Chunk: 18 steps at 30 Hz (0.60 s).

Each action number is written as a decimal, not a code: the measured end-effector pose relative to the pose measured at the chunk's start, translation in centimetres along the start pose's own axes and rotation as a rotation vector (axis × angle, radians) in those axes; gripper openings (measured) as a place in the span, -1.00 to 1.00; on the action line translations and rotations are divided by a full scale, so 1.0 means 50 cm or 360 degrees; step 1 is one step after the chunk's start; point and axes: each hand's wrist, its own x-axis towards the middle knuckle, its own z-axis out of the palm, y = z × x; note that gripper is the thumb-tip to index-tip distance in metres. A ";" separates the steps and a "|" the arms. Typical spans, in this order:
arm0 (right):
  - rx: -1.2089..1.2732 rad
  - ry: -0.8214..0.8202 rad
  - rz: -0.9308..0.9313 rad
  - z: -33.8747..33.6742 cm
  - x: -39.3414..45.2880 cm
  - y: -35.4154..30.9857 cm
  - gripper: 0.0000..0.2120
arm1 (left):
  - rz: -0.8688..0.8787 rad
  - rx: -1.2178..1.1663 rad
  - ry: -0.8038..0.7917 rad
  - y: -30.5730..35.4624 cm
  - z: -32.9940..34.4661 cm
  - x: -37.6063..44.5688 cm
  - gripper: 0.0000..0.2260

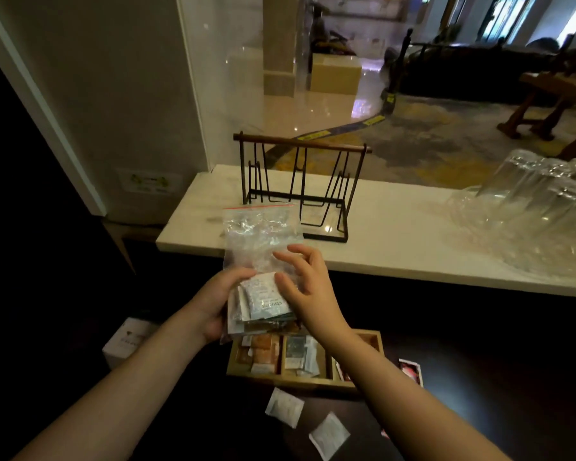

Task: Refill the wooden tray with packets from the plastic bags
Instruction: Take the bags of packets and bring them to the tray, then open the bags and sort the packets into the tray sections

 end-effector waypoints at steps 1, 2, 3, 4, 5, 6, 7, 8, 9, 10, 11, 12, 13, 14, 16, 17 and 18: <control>-0.0036 0.0008 -0.0007 0.009 -0.007 0.008 -0.63 | 0.0046 0.0000 0.0041 -0.009 -0.007 -0.002 -0.75; -0.0069 0.0005 -0.0002 0.020 -0.016 0.017 -0.63 | 0.0092 0.0007 0.0105 -0.023 -0.019 -0.002 -0.81; -0.0093 -0.0006 0.0014 0.030 -0.024 0.025 -0.63 | 0.0130 0.0013 0.0178 -0.036 -0.029 -0.003 -0.82; -0.0104 -0.0023 0.0041 0.040 -0.033 0.034 -0.63 | 0.0160 0.0027 0.0238 -0.050 -0.038 -0.004 -0.82; -0.0097 -0.0042 0.0076 0.049 -0.041 0.042 -0.63 | 0.0175 0.0032 0.0286 -0.064 -0.048 -0.006 -0.83; -0.0084 -0.0061 0.0112 0.058 -0.049 0.050 -0.62 | 0.0173 0.0031 0.0326 -0.080 -0.057 -0.007 -0.84; -0.0069 -0.0077 0.0150 0.067 -0.057 0.057 -0.61 | 0.0165 0.0032 0.0358 -0.094 -0.065 -0.009 -0.85; -0.0051 -0.0091 0.0196 0.075 -0.066 0.065 -0.59 | 0.0151 0.0036 0.0386 -0.111 -0.075 -0.012 -0.86; -0.0032 -0.0098 0.0231 0.080 -0.075 0.070 -0.56 | 0.0139 0.0048 0.0406 -0.124 -0.081 -0.016 -0.85; -0.0020 -0.0105 0.0263 0.085 -0.083 0.076 -0.53 | 0.0121 0.0061 0.0430 -0.139 -0.090 -0.018 -0.84; -0.0016 -0.0108 0.0282 0.092 -0.090 0.083 -0.51 | 0.0090 0.0070 0.0446 -0.154 -0.100 -0.021 -0.84; -0.0017 -0.0110 0.0290 0.100 -0.097 0.091 -0.49 | 0.0060 0.0078 0.0453 -0.167 -0.108 -0.024 -0.84; -0.0023 -0.0116 0.0297 0.108 -0.105 0.101 -0.48 | 0.0036 0.0079 0.0457 -0.181 -0.117 -0.026 -0.84; -0.0032 -0.0122 0.0309 0.117 -0.113 0.110 -0.47 | 0.0015 0.0067 0.0467 -0.194 -0.125 -0.028 -0.84; -0.0056 -0.0141 0.0340 0.134 -0.128 0.128 -0.46 | -0.0037 0.0026 0.0490 -0.220 -0.138 -0.033 -0.84; -0.0068 -0.0148 0.0350 0.143 -0.136 0.136 -0.45 | -0.0066 0.0013 0.0499 -0.233 -0.144 -0.036 -0.84; -0.0080 -0.0156 0.0364 0.150 -0.143 0.144 -0.45 | -0.0087 -0.0001 0.0508 -0.245 -0.150 -0.039 -0.84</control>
